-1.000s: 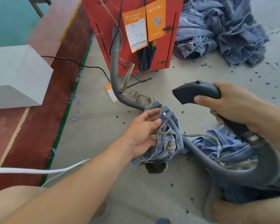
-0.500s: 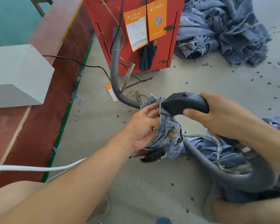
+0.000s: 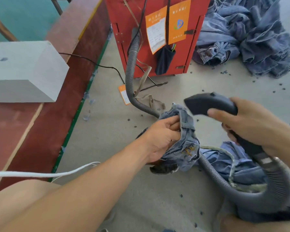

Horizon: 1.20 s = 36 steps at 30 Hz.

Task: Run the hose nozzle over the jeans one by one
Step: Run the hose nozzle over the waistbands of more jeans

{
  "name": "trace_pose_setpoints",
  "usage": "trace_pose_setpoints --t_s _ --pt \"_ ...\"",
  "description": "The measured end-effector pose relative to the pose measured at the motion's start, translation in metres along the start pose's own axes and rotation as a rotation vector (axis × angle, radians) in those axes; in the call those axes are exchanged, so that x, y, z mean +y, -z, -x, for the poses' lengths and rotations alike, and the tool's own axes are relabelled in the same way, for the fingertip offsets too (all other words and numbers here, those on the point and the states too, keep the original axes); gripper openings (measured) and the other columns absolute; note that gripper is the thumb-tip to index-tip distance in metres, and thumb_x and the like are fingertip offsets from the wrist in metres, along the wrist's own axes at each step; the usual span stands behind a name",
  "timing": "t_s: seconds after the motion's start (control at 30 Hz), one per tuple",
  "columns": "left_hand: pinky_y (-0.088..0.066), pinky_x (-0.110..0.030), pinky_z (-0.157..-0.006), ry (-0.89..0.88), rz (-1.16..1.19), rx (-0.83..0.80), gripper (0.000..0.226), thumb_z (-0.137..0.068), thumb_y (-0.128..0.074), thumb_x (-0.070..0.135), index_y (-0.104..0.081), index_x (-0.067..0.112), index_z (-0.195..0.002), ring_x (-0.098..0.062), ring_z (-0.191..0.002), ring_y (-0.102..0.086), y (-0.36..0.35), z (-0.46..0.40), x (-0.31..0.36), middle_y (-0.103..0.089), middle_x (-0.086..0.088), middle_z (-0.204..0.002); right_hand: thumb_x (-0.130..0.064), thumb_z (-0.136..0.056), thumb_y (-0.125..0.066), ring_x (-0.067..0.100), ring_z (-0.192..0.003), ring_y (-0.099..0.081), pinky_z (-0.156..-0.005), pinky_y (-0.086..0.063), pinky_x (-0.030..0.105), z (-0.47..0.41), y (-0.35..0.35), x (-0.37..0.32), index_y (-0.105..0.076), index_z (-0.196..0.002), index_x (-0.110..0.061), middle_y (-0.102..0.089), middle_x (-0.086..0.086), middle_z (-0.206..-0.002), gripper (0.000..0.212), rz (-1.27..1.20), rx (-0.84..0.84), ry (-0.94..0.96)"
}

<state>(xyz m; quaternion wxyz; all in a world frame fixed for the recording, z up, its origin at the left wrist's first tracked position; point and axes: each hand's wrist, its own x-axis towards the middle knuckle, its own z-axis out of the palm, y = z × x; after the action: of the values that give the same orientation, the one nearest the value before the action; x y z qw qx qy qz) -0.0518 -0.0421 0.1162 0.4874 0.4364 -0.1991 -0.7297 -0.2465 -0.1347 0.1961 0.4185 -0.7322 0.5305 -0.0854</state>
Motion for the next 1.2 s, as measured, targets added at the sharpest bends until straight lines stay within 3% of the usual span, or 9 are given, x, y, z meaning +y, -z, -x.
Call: trace_pose_setpoints --t_s 0.17,0.3,0.5,0.6,0.7,0.8,0.93,1.03,1.2 --pt "-0.056 -0.035 -0.097 0.002 -0.288 -0.084 0.059 -0.092 -0.056 -0.021 -0.057 0.008 -0.143 -0.017 -0.105 -0.067 -0.011 0.01 -0.017 -0.071 -0.004 -0.117 -0.047 -0.088 -0.08 0.018 -0.044 -0.061 -0.048 -0.055 0.04 -0.011 0.023 0.01 -0.059 -0.085 -0.045 -0.066 0.003 -0.061 0.021 -0.312 0.17 -0.086" --pt "-0.046 -0.046 -0.113 -0.012 -0.488 -0.116 0.056 -0.095 -0.059 -0.014 -0.059 0.014 -0.144 -0.019 -0.122 -0.064 -0.022 0.014 -0.03 -0.07 -0.003 -0.129 -0.057 -0.057 -0.091 0.015 -0.05 -0.064 -0.05 -0.055 0.034 -0.014 0.007 0.006 -0.064 -0.092 -0.043 -0.076 0.003 -0.075 0.047 -0.264 -0.017 -0.161" --pt "-0.051 -0.031 -0.106 0.025 -0.683 -0.215 0.062 -0.094 -0.05 -0.004 -0.061 0.035 -0.14 -0.007 -0.12 -0.065 -0.027 0.016 -0.042 -0.068 0.013 -0.133 -0.018 -0.077 -0.092 0.012 -0.04 -0.056 -0.039 -0.044 0.022 -0.023 -0.021 0.002 -0.068 -0.098 -0.013 -0.062 0.001 -0.051 0.033 0.014 -0.117 -0.214" --pt "-0.054 -0.017 -0.068 0.14 -0.468 0.067 0.049 -0.091 -0.045 -0.004 -0.076 0.027 -0.114 0.003 -0.075 -0.068 -0.022 0.011 -0.046 -0.075 0.015 -0.095 -0.006 -0.083 -0.084 0.017 -0.039 -0.049 -0.039 -0.045 0.026 -0.021 -0.014 0.01 -0.064 -0.097 -0.005 -0.057 0.01 -0.051 0.025 -0.142 -0.067 -0.239" --pt "-0.047 -0.025 -0.061 0.308 -0.102 0.238 0.024 -0.098 -0.06 0.031 -0.075 0.021 -0.082 -0.008 -0.06 -0.06 -0.014 0.006 -0.038 -0.068 0.007 -0.075 -0.005 -0.083 -0.083 0.02 -0.046 -0.047 -0.045 -0.047 0.031 -0.012 -0.009 0.014 -0.063 -0.099 -0.007 -0.053 0.014 -0.057 0.026 -0.32 -0.094 -0.233" --pt "-0.045 -0.029 -0.071 0.265 0.112 0.239 0.031 -0.097 -0.062 0.046 -0.075 0.02 -0.086 -0.017 -0.072 -0.064 -0.008 -0.002 -0.034 -0.071 -0.002 -0.088 -0.007 -0.081 -0.083 0.02 -0.048 -0.047 -0.045 -0.045 0.026 0.004 -0.013 0.012 -0.066 -0.092 -0.02 -0.052 0.014 -0.058 0.025 -0.377 -0.156 -0.173" --pt "-0.059 -0.026 -0.074 -0.002 0.213 0.256 0.012 -0.102 -0.06 0.024 -0.069 0.019 -0.107 -0.019 -0.089 -0.071 -0.008 -0.01 -0.022 -0.075 -0.006 -0.103 -0.005 -0.084 -0.081 0.022 -0.05 -0.049 -0.045 -0.046 0.023 0.018 -0.017 0.007 -0.068 -0.095 -0.032 -0.054 0.016 -0.057 0.032 -0.362 -0.104 -0.079" --pt "-0.055 -0.047 -0.1 -0.058 0.28 0.167 0.019 -0.105 -0.054 0.021 -0.062 0.018 -0.122 -0.026 -0.111 -0.065 -0.004 -0.011 -0.014 -0.069 -0.007 -0.116 -0.007 -0.085 -0.08 0.024 -0.049 -0.05 -0.046 -0.046 0.023 0.021 -0.016 0.005 -0.065 -0.105 -0.029 -0.057 0.016 -0.056 0.033 -0.352 -0.053 -0.025" --pt "-0.059 -0.048 -0.079 -0.033 0.433 0.138 0.041 -0.107 -0.043 0.039 -0.072 0.012 -0.114 -0.032 -0.101 -0.066 0.011 -0.012 -0.005 -0.067 -0.011 -0.108 -0.047 -0.079 -0.084 0.022 -0.045 -0.058 -0.044 -0.05 0.027 0.025 0.0 0.001 -0.064 -0.098 -0.045 -0.075 0.009 -0.073 0.028 -0.317 -0.074 0.064"
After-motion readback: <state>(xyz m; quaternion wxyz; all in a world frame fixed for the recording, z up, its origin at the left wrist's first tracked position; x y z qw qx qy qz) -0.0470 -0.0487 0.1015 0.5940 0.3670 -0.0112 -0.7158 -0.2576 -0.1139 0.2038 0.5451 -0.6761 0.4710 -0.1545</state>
